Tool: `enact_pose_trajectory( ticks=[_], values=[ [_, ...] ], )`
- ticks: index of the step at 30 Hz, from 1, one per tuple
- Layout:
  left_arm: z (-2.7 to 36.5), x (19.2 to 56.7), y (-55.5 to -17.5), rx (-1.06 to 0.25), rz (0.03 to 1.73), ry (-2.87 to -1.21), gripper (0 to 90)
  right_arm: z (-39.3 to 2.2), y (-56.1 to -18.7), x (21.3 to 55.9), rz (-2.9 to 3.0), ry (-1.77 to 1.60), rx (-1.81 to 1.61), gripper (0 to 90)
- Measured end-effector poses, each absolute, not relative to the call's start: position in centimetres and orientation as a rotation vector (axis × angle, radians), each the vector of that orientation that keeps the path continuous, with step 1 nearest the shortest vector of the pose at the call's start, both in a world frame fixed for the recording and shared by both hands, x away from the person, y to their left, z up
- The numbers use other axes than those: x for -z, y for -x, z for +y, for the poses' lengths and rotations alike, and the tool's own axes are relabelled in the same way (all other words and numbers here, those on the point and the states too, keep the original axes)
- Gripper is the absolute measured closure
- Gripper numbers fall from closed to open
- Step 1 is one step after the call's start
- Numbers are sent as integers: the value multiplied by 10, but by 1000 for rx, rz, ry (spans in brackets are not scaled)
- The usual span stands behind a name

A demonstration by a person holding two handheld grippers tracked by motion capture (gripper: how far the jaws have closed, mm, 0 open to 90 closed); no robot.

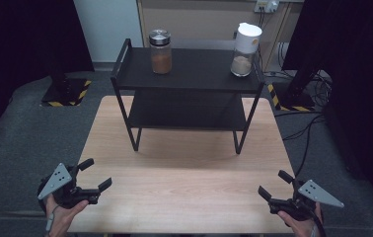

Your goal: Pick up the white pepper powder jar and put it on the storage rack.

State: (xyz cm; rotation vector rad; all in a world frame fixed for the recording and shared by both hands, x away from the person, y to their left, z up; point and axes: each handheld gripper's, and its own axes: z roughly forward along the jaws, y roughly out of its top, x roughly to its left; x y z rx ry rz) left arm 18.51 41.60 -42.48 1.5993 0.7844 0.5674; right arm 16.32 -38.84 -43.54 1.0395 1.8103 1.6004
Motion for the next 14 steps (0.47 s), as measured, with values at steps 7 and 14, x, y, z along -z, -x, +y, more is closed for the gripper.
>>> enact_pose_trajectory(
  ticks=[7, 14],
  values=[
    [417, 427, -184, -561, 785, -1579, 21, -389, -163, 439, 1800, -1013, -1633, 25],
    [416, 428, -184, -569, 774, -1579, 21, -389, -164, 441, 1796, -1012, -1641, 25]
  ],
)
